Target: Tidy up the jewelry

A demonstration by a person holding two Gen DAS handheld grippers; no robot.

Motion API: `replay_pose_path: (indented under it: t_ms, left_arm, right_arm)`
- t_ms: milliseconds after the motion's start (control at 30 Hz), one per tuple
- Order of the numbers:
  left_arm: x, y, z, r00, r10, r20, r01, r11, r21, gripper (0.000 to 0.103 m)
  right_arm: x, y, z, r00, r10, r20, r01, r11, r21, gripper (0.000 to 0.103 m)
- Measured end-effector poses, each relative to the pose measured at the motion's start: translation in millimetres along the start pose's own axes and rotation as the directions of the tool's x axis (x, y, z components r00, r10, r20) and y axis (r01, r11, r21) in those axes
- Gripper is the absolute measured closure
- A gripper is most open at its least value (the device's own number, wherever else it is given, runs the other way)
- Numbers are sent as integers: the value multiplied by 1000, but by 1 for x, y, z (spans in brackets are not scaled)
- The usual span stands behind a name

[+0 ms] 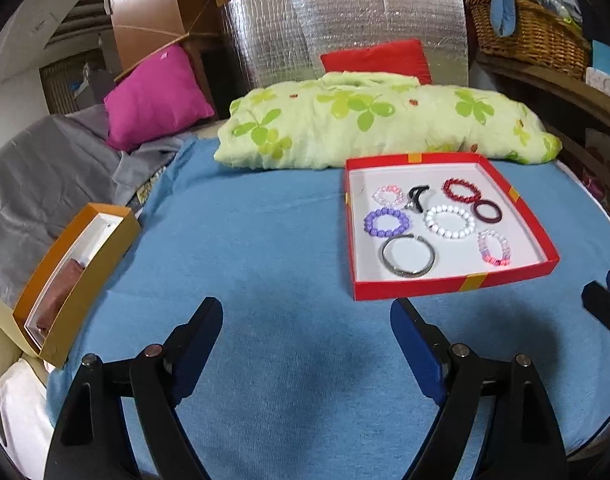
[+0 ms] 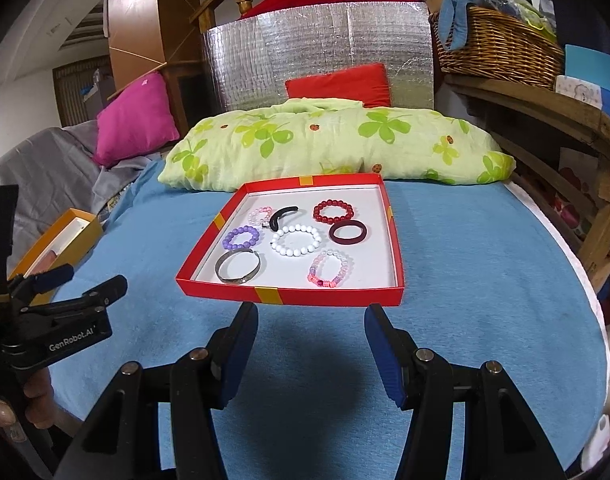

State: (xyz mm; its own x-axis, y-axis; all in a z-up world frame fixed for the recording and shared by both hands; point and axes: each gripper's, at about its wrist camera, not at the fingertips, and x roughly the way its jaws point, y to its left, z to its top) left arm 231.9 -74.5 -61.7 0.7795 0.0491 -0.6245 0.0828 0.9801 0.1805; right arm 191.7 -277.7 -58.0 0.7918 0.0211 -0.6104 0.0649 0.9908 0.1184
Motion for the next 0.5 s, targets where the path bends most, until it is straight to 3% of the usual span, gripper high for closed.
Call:
replay_pose_path:
  t_ms: [500]
  left_arm:
    - [-5,2,0,1000,-7,10,7,1000,-9,17]
  right_arm:
    - [4,-4,-2,999,-20,-31,20,1000,13,43]
